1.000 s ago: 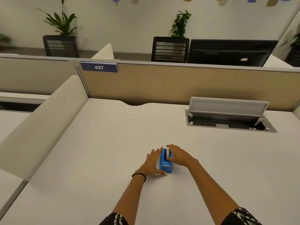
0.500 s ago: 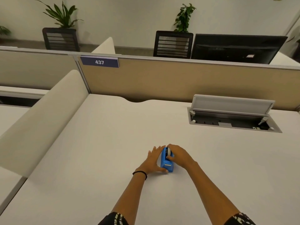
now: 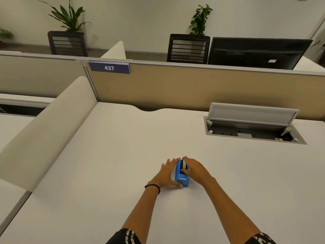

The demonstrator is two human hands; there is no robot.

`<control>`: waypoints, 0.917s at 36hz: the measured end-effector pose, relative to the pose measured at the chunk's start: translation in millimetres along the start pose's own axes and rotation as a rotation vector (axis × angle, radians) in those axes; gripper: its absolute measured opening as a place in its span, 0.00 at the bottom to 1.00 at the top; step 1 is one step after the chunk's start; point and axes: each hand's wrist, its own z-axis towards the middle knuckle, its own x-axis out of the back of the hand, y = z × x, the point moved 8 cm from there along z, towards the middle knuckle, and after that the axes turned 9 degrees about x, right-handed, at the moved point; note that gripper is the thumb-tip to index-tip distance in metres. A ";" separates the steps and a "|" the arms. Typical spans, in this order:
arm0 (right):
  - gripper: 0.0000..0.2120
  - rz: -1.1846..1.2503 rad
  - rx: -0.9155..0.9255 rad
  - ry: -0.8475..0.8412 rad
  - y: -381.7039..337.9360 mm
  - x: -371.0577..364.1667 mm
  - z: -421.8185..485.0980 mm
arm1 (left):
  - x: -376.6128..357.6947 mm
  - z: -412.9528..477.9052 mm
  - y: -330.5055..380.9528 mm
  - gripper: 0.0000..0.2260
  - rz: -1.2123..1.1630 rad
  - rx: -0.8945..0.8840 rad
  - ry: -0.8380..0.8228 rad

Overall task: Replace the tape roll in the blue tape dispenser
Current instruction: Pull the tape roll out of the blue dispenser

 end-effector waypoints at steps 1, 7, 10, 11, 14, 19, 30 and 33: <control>0.19 -0.003 0.000 -0.001 0.3 0.2 0.1 | 0.0 0.2 0.7 0.46 0.005 0.000 -0.002; 0.14 -0.011 0.013 0.040 -0.2 5.1 0.7 | 1.2 -0.3 -0.7 0.45 0.043 0.011 -0.010; 0.13 0.000 0.021 0.037 0.0 4.4 0.3 | 1.1 -0.3 -3.5 0.46 0.050 0.015 -0.013; 0.13 0.005 0.020 0.033 0.3 4.0 0.2 | 1.0 -0.5 -3.9 0.46 0.052 0.016 -0.014; 0.16 0.032 0.006 0.044 2.3 5.3 -1.5 | 0.3 -1.7 -4.0 0.46 0.060 0.018 -0.018; 0.20 0.126 0.004 0.117 4.1 9.0 -10.3 | -3.1 -9.0 -6.9 0.48 0.086 0.010 -0.071; 0.20 0.222 0.101 0.319 2.5 23.5 -45.3 | -3.6 -40.4 -5.5 0.32 -0.264 0.191 -0.058; 0.20 0.300 0.082 0.329 2.6 18.7 -59.0 | -7.5 -51.8 1.7 0.27 -0.404 0.165 0.015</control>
